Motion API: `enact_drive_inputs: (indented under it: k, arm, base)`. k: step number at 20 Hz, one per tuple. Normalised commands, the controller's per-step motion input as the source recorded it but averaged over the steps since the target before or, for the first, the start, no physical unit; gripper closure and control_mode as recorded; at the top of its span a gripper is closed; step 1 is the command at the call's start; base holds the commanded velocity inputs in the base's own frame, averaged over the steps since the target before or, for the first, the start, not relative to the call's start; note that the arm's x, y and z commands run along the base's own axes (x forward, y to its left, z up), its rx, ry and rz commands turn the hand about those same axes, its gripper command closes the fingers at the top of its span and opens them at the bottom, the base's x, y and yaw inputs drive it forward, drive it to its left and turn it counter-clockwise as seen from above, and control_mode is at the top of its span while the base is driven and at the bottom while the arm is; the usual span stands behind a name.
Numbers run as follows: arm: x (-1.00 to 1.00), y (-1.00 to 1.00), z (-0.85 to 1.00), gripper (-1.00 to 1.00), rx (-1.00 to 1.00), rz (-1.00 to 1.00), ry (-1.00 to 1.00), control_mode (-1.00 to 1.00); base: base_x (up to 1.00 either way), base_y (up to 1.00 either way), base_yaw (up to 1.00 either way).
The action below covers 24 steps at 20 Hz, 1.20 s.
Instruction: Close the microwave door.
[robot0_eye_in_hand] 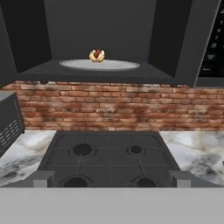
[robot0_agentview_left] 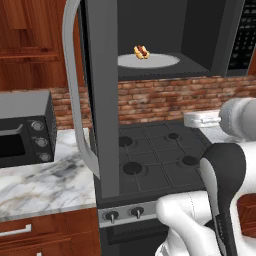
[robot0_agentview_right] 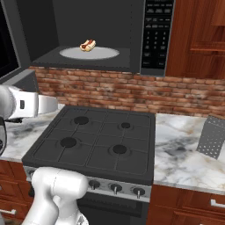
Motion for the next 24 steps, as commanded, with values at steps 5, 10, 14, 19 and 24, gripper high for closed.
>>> enact_drive_inputs:
  k: [5, 10, 14, 19, 24]
  arm:
    - [-0.85, 0.00, 0.27, -1.00, -0.04, -0.10, -0.06, -1.00]
    - [-0.87, 0.07, 0.28, -1.00, -0.03, -0.01, -0.09, -1.00]
    - [-1.00, 0.28, 0.25, -1.00, -0.05, -0.01, -0.21, -1.00]
    - [-1.00, 0.49, 0.27, -1.00, -0.14, -0.07, -0.18, -1.00]
    - [-0.80, 0.89, 0.10, -1.00, -0.27, -0.18, -0.14, -1.00]
  base:
    - [0.00, 0.00, 0.00]
    - [0.00, 0.00, 0.00]
    - [0.00, 0.00, 0.00]
    - [0.00, 0.00, 0.00]
    - [0.00, 0.00, 0.00]
